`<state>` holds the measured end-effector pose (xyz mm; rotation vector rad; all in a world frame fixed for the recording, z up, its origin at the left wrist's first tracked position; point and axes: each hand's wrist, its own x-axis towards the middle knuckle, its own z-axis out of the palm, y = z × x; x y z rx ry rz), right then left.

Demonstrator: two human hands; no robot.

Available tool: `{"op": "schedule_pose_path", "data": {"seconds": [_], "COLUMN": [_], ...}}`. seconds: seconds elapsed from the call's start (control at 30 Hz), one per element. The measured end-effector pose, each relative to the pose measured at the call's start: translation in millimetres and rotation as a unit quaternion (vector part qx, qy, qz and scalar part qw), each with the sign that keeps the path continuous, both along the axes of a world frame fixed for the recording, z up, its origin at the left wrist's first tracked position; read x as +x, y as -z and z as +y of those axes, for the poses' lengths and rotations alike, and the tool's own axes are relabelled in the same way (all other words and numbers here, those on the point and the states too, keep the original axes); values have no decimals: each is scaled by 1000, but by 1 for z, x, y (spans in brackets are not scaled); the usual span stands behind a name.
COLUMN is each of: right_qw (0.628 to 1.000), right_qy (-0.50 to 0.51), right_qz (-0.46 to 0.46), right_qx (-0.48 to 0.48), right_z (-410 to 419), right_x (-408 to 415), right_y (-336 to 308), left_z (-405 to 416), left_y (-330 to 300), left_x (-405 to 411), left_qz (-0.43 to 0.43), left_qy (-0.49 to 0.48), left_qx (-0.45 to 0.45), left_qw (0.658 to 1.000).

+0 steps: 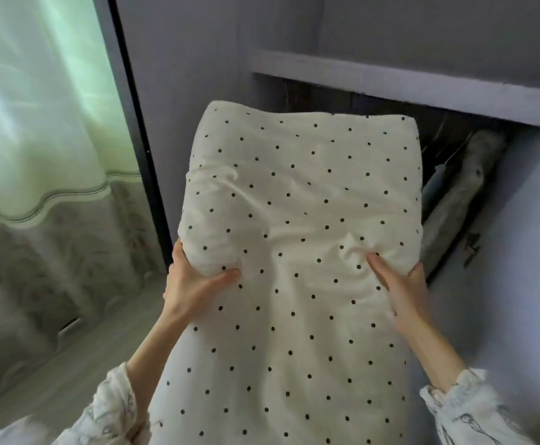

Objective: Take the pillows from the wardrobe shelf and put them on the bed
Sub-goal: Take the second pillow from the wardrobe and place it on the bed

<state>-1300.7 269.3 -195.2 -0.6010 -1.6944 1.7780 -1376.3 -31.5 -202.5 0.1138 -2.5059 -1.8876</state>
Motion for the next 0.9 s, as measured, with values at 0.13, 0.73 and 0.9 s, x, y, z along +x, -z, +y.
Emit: {"op": "schedule_pose_path", "data": {"seconds": [0.13, 0.73, 0.9], "right_qw": [998, 953, 922], "right_qy": [-49, -235, -320], "right_qz": [-36, -190, -218], "right_qx": [-32, -21, 20], "right_z": [-46, -299, -356], "right_x": [9, -14, -53], "right_y": [32, 122, 126], "left_z": [-54, -315, -359], "left_y": [34, 124, 131], "left_x": [35, 121, 132], "left_qz": [-30, -97, -114], "left_qy": [-47, -223, -292], "left_qx": [-10, -46, -53], "left_qw": [998, 969, 948]}}
